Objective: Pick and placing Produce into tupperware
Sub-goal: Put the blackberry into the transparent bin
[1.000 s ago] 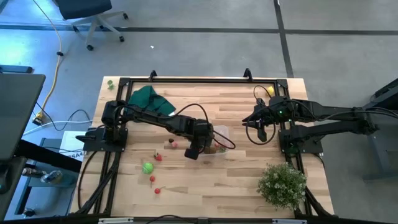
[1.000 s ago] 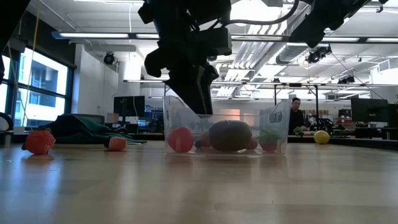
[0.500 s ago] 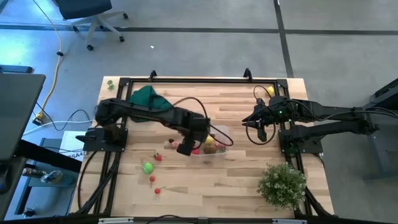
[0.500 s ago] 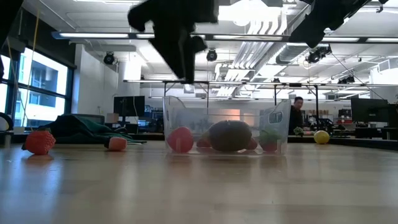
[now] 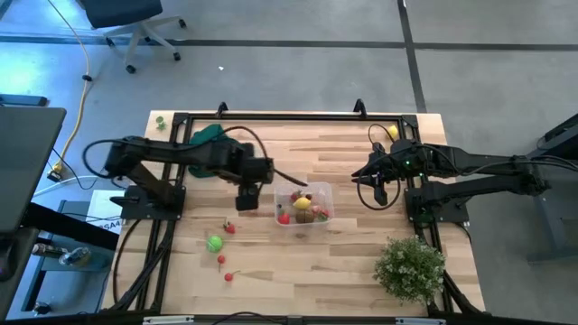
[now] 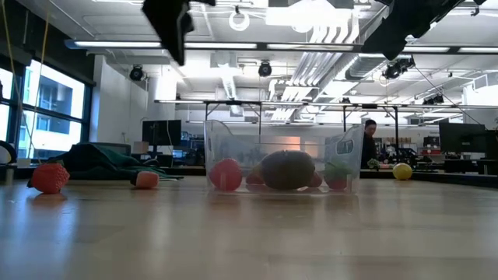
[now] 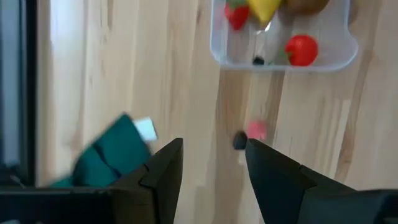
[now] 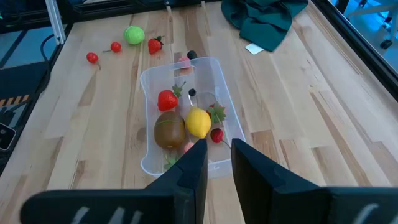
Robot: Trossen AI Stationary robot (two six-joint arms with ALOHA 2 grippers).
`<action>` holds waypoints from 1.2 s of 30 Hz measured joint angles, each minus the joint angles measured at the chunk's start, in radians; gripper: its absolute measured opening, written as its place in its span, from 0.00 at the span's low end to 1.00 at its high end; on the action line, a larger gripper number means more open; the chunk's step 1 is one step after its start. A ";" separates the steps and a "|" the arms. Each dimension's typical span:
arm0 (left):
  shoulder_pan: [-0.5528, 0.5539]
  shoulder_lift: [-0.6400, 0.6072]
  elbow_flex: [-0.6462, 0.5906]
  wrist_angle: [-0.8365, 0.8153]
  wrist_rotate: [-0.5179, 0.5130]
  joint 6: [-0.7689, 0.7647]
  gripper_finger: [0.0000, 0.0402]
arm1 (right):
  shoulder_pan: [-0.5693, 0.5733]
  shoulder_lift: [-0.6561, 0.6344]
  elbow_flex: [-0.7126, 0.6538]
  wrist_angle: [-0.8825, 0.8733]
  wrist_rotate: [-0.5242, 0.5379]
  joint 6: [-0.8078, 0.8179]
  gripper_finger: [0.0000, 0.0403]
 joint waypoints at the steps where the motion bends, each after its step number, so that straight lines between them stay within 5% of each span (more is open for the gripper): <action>1: 0.000 -0.024 -0.048 0.025 0.008 -0.025 0.41 | 0.000 0.000 0.000 0.000 0.000 0.000 0.15; 7: 0.000 -0.167 -0.384 0.248 0.067 -0.149 0.41 | 0.000 0.000 0.000 0.000 0.000 0.000 0.15; 12: 0.001 -0.218 -0.549 0.374 0.123 -0.169 0.41 | 0.000 0.001 0.000 0.000 0.000 0.000 0.15; 22: 0.049 -0.219 -0.716 0.598 0.169 -0.031 0.41 | 0.000 0.000 0.000 0.000 0.000 0.000 0.15; 36: 0.052 -0.217 -0.780 0.691 0.150 0.014 0.41 | 0.000 0.000 0.000 0.000 0.000 0.000 0.15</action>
